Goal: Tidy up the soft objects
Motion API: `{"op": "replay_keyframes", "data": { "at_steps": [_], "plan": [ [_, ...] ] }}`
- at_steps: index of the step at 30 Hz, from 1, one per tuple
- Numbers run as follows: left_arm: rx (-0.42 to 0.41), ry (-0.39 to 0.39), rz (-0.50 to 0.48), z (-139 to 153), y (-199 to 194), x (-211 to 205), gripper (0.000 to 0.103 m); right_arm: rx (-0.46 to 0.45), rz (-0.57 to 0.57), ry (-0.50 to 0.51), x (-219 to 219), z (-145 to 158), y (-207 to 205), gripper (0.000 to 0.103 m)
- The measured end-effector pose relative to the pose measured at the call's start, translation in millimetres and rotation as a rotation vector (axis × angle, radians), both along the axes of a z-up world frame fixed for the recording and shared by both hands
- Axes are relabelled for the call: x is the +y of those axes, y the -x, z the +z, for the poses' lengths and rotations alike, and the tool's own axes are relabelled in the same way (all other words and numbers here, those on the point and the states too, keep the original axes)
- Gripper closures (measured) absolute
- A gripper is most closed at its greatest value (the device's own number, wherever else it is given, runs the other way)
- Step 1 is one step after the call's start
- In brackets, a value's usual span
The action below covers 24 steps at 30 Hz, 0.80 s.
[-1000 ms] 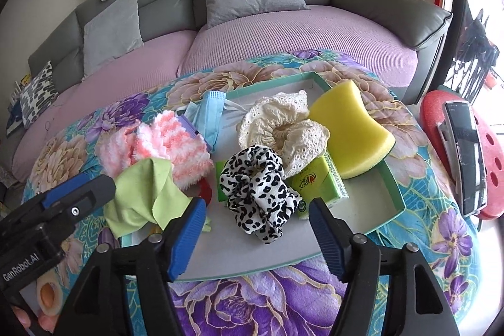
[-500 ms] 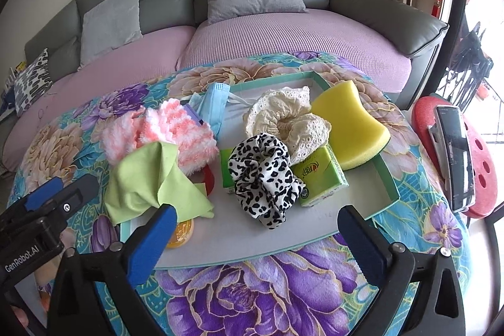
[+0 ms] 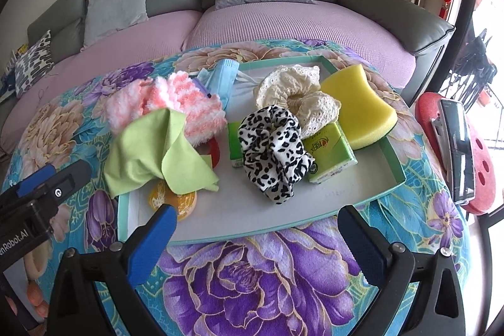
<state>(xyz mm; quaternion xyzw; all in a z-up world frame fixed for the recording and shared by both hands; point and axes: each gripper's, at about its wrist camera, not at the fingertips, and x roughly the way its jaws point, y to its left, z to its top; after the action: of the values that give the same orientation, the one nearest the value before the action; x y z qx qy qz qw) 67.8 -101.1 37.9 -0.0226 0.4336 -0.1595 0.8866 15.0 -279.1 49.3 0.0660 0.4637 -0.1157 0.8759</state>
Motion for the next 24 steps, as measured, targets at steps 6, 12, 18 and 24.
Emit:
{"op": "replay_keyframes", "data": {
  "at_steps": [6,12,18,24],
  "plan": [
    [-0.012,-0.019,0.038,-6,12,13,0.011,0.013,0.028,0.008,12,-6,6,0.000],
    [-0.014,-0.148,0.094,-19,24,15,0.011,0.035,0.075,0.034,29,-13,11,0.000],
    [0.018,-0.185,0.100,-31,31,21,0.011,0.048,0.092,0.042,38,-18,18,0.000],
    [0.025,-0.209,0.113,-35,31,21,0.011,0.045,0.094,0.038,39,-20,17,0.000]
  ]
}}
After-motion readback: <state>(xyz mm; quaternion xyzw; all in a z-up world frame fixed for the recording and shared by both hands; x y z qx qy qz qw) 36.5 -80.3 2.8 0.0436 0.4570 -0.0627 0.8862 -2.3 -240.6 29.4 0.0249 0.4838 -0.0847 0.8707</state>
